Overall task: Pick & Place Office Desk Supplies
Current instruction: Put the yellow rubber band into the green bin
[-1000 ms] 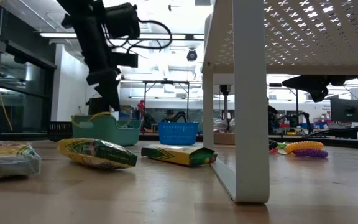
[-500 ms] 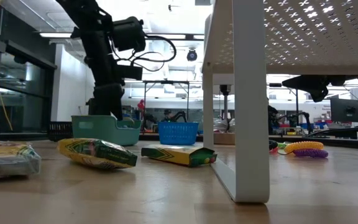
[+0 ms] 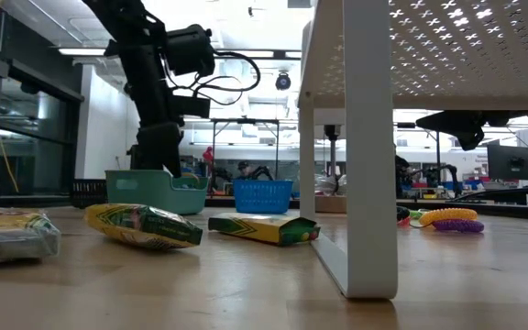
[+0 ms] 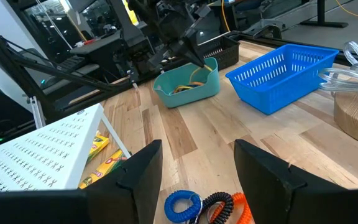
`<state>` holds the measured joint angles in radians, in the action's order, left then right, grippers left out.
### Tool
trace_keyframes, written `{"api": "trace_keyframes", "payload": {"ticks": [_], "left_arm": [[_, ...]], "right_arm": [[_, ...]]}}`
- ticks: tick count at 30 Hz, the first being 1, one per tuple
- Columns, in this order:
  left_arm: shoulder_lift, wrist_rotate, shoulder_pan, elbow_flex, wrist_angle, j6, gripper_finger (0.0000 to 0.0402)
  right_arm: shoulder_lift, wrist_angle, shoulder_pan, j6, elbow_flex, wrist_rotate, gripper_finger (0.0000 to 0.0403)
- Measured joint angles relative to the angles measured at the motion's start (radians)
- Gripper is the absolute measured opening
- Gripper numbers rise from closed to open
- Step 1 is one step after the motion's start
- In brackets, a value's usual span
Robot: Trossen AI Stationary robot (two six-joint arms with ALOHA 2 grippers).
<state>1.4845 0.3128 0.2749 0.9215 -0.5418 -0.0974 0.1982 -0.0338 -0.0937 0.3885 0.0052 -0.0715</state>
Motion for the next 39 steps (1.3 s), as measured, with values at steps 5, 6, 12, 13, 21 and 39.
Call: {"api": "trace_keyframes", "payload": {"ticks": [5,6,12,13,21,39], "left_arm": [[0.000,-0.006,0.000,0.000,-0.010,0.021,0.0009],[0.000,-0.007,0.000,0.000,-0.012,0.022,0.0013],[0.000,-0.007,0.000,0.000,-0.017,0.022,0.0049],[0.000,-0.007,0.000,0.000,-0.017,0.022,0.0055],[0.000,-0.012,0.000,0.000,-0.017,0.035,0.0074],[0.000,-0.308,0.058,0.000,-0.028,0.130,0.0075]], "right_arm": [[0.000,0.000,0.000,0.000,0.000,0.000,0.0188],[0.000,0.000,0.000,0.000,0.000,0.000,0.0188],[0.000,0.000,0.000,0.000,0.000,0.000,0.0188],[0.000,0.000,0.000,0.000,0.000,0.000,0.0188],[0.000,0.000,0.000,0.000,0.000,0.000,0.0188],[0.000,0.000,0.000,0.000,0.000,0.000,0.0188]]}}
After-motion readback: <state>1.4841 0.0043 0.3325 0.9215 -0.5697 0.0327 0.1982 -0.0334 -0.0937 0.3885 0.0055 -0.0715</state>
